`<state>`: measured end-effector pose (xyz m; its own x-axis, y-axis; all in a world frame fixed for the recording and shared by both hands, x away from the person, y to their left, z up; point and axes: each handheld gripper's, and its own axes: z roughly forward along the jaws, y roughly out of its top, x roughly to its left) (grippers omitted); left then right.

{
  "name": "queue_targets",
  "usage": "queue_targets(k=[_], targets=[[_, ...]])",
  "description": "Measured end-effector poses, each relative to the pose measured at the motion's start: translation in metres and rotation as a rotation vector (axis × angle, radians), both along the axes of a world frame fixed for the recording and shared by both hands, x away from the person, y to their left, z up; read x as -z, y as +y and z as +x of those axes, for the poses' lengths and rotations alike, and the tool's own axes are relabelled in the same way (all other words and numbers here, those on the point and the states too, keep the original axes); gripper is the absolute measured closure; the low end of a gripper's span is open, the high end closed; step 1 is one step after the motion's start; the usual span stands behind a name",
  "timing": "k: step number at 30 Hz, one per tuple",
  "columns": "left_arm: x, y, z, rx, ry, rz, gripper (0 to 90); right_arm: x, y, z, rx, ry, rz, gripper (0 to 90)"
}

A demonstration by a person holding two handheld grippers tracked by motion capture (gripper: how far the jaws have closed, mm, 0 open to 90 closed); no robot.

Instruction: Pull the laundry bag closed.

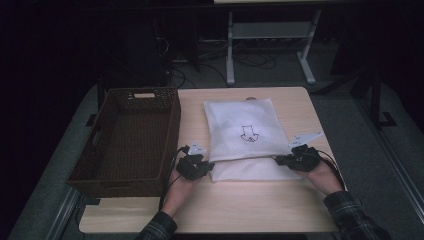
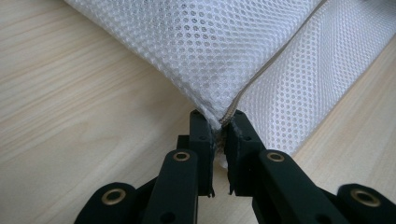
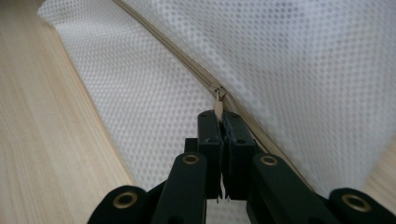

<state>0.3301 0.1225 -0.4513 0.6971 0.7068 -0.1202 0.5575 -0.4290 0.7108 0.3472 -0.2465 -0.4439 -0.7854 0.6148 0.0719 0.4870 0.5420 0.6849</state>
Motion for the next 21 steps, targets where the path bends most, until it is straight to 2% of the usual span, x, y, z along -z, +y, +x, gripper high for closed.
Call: queue_targets(k=[14, 21], targets=[[0.001, 0.0, 0.001, -0.013, 0.001, 0.003, 81.9, 0.002, -0.039, -0.007, 0.064, 0.002, 0.027, 87.0], [0.001, -0.001, 0.001, -0.011, 0.003, 0.003, 81.9, 0.002, -0.048, -0.007, 0.079, 0.004, 0.039, 87.0]])
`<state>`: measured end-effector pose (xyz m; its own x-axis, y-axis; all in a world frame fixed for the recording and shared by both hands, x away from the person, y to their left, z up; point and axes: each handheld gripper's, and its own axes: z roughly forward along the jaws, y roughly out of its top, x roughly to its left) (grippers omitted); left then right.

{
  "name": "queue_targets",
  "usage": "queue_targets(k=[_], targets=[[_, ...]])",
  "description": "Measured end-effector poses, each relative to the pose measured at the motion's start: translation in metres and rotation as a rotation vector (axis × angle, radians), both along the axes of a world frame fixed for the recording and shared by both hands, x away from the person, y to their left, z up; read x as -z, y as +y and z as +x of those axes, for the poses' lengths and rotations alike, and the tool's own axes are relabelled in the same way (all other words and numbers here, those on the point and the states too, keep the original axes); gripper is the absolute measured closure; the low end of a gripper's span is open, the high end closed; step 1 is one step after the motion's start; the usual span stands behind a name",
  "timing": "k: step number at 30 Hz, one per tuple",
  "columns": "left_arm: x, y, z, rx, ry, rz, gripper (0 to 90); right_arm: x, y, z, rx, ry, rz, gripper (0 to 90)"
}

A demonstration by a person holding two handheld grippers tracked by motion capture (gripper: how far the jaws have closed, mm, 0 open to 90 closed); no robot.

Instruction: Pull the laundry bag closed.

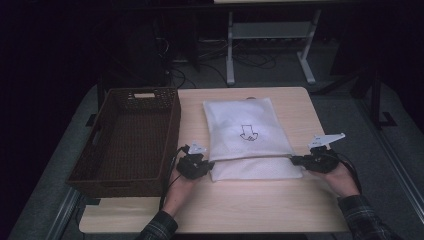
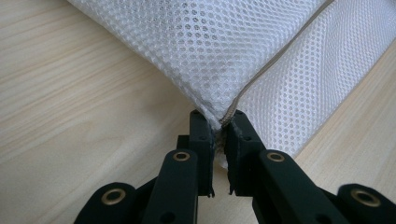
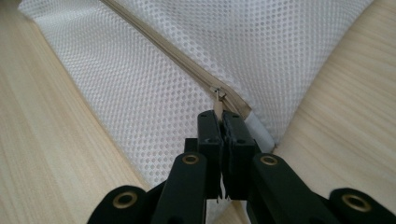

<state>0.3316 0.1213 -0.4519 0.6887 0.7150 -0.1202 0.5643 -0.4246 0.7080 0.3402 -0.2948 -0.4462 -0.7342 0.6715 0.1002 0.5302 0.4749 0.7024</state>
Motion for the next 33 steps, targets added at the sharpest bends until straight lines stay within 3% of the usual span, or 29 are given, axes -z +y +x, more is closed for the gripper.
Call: queue_targets(k=[11, 16, 18, 20, 25, 31, 33], targets=[[0.0, 0.001, 0.001, -0.003, 0.004, -0.004, 81.9, 0.001, -0.011, -0.001, 0.029, 0.009, 0.005, 86.9], [0.0, 0.003, 0.0, 0.0, 0.018, -0.025, 80.7, 0.003, -0.01, -0.001, 0.028, 0.012, 0.014, 85.7], [0.0, 0.003, 0.0, 0.003, 0.021, -0.03, 79.0, 0.002, -0.011, -0.001, 0.03, 0.0, 0.036, 78.4], [0.0, 0.003, 0.0, 0.007, 0.025, -0.034, 73.8, 0.001, -0.012, -0.001, 0.033, -0.008, 0.059, 69.1], [-0.003, 0.001, -0.002, 0.015, 0.023, -0.035, 47.0, 0.0, -0.009, -0.003, 0.043, -0.033, 0.092, 42.0], [-0.003, -0.003, -0.004, 0.049, 0.017, -0.017, 21.7, -0.001, -0.003, -0.004, 0.064, -0.051, 0.115, 22.9], [-0.002, -0.004, -0.004, 0.059, 0.015, -0.003, 17.1, 0.0, -0.001, -0.003, 0.073, -0.057, 0.116, 18.9]])
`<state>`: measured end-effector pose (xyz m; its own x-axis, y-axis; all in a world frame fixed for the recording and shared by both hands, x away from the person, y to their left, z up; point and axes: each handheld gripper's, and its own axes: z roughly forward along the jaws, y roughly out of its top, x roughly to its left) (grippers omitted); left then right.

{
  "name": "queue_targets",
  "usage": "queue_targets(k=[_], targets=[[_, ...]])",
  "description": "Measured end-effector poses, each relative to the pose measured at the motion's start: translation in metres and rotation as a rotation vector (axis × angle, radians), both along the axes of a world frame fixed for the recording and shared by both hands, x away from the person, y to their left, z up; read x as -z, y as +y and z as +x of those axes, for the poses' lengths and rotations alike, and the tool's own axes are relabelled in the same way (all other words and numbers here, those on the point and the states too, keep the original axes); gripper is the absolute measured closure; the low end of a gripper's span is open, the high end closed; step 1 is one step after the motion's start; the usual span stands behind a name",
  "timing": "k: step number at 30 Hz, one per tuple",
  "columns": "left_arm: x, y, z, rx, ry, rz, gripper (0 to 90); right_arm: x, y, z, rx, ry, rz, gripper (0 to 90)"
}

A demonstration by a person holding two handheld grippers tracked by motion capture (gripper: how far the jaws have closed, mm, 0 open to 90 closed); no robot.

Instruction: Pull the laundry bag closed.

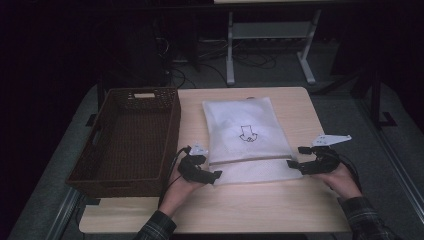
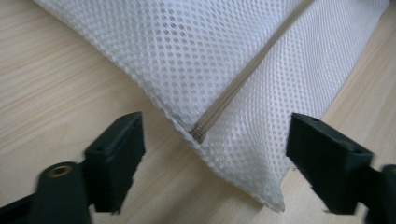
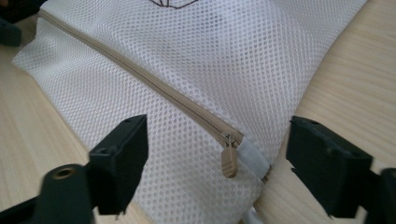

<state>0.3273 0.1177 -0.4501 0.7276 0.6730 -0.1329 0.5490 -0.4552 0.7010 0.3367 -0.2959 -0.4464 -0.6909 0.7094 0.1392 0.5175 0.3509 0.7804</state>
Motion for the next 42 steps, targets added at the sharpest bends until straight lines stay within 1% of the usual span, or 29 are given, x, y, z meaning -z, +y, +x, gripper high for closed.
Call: queue_targets(k=[2, 5, 8, 10, 13, 17, 19, 22, 24, 27, 29, 32, 36, 42], targets=[[0.001, -0.001, -0.001, 0.007, -0.011, 0.01, 14.9, 0.001, 0.003, 0.0, 0.012, -0.006, -0.009, 14.0], [-0.001, -0.002, -0.003, 0.015, -0.023, 0.01, 13.7, 0.001, 0.007, -0.002, 0.021, -0.018, -0.016, 13.2], [-0.001, -0.003, -0.004, 0.013, -0.025, 0.042, 13.9, 0.0, 0.009, -0.004, 0.034, -0.031, -0.007, 13.2], [-0.001, -0.003, -0.005, 0.013, -0.03, 0.053, 13.9, -0.001, 0.009, -0.005, 0.043, -0.042, 0.003, 13.2], [-0.002, -0.002, -0.007, 0.016, -0.036, 0.045, 13.9, -0.003, 0.011, -0.007, 0.061, -0.048, 0.016, 13.3], [-0.004, -0.001, -0.014, 0.039, -0.052, 0.04, 13.9, -0.005, 0.014, -0.012, 0.088, -0.059, -0.01, 13.3], [-0.005, 0.001, -0.017, 0.052, -0.059, 0.034, 13.9, -0.006, 0.015, -0.016, 0.093, -0.067, -0.016, 13.3], [-0.007, 0.002, -0.023, 0.064, -0.068, 0.024, 13.9, -0.009, 0.015, -0.022, 0.095, -0.073, 0.001, 13.4], [-0.008, 0.001, -0.026, 0.065, -0.066, 0.016, 13.9, -0.01, 0.016, -0.026, 0.101, -0.08, 0.006, 13.6], [-0.008, 0.003, -0.03, 0.068, -0.057, 0.001, 14.0, -0.01, 0.017, -0.033, 0.116, -0.075, 0.011, 13.6], [-0.008, 0.004, -0.033, 0.07, -0.053, -0.007, 14.0, -0.01, 0.016, -0.038, 0.112, -0.067, 0.015, 13.7], [-0.008, 0.006, -0.038, 0.069, -0.054, -0.008, 14.0, -0.009, 0.014, -0.046, 0.111, -0.061, 0.013, 13.7], [-0.006, 0.009, -0.046, 0.072, -0.051, -0.006, 14.0, -0.006, 0.011, -0.058, 0.115, -0.048, 0.006, 13.7], [-0.004, 0.012, -0.058, 0.086, -0.059, 0.018, 14.0, 0.0, 0.008, -0.074, 0.118, -0.03, -0.014, 13.7]])
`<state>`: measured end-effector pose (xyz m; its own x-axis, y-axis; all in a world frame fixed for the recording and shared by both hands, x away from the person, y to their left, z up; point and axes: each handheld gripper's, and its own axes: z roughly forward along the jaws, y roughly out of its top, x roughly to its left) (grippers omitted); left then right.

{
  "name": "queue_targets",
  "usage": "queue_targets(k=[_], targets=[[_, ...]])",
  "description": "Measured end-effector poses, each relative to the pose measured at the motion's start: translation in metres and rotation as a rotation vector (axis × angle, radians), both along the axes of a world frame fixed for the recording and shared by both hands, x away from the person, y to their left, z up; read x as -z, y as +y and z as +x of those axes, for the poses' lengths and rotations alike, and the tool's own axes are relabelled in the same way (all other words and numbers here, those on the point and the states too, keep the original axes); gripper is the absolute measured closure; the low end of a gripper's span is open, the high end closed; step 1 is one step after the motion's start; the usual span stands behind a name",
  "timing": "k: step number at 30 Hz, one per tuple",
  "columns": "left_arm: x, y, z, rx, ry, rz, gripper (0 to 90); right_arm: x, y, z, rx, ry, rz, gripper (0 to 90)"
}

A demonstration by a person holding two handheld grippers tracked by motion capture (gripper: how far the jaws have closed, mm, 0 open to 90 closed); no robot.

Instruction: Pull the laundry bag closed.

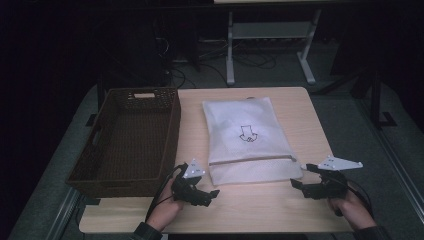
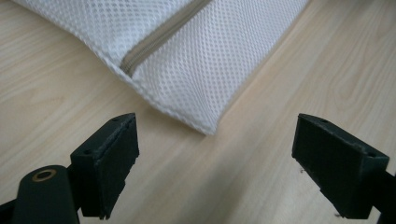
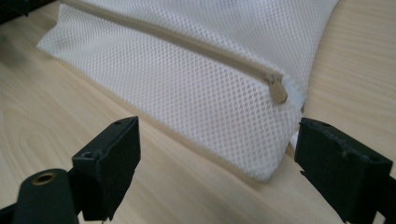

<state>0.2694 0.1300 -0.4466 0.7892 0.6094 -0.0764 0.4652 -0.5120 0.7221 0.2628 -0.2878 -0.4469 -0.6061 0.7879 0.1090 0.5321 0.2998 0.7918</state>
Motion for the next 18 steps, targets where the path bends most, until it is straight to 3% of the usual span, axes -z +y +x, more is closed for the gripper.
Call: queue_targets(k=[12, 18], targets=[[0.01, 0.014, -0.023, -0.011, 0.005, 0.048, 14.1, 0.011, -0.003, -0.018, -0.003, 0.026, -0.036, 13.7], [0.013, 0.02, -0.029, -0.014, 0.02, 0.05, 14.2, 0.013, -0.003, -0.021, -0.011, 0.038, -0.057, 13.7]])
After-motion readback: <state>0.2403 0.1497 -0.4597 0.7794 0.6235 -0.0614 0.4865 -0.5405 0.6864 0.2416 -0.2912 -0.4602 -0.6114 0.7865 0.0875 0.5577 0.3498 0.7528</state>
